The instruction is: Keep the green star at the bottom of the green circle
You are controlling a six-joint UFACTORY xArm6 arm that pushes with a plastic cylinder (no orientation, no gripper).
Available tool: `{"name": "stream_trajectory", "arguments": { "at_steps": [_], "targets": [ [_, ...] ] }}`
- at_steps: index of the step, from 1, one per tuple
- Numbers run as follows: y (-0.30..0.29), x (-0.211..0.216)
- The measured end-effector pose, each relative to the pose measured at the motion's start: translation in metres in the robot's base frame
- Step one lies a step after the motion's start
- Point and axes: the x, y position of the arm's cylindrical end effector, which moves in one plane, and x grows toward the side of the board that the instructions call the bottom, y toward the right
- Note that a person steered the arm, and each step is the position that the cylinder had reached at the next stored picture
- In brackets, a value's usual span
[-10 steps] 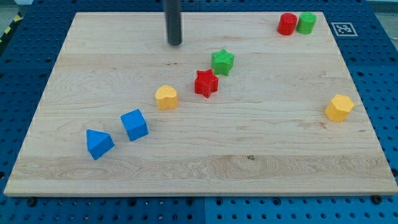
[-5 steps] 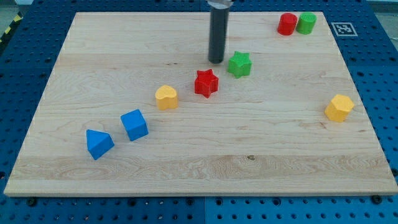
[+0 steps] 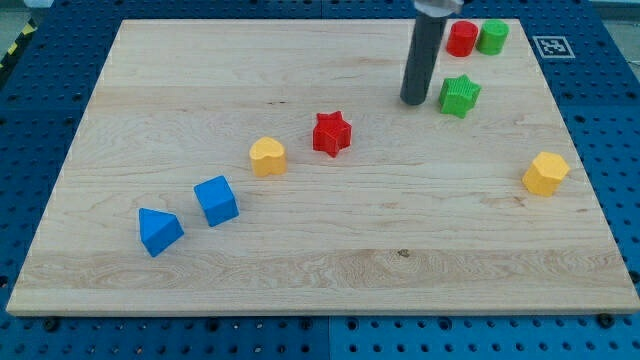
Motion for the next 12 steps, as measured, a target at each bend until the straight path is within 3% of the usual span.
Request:
{"name": "stream_trajectory", "arguments": {
  "at_steps": [1,2,3,5,6,7,9,10,12],
  "targets": [
    [0.021,0.007],
    [0.079,-0.02],
    [0.087,-0.029],
    [0.077,0.027],
    [0.116,0.006],
    [0.121,-0.046],
    [0.137,-0.002],
    [0.168,-0.018],
    [0.156,-0.053]
  ]
}}
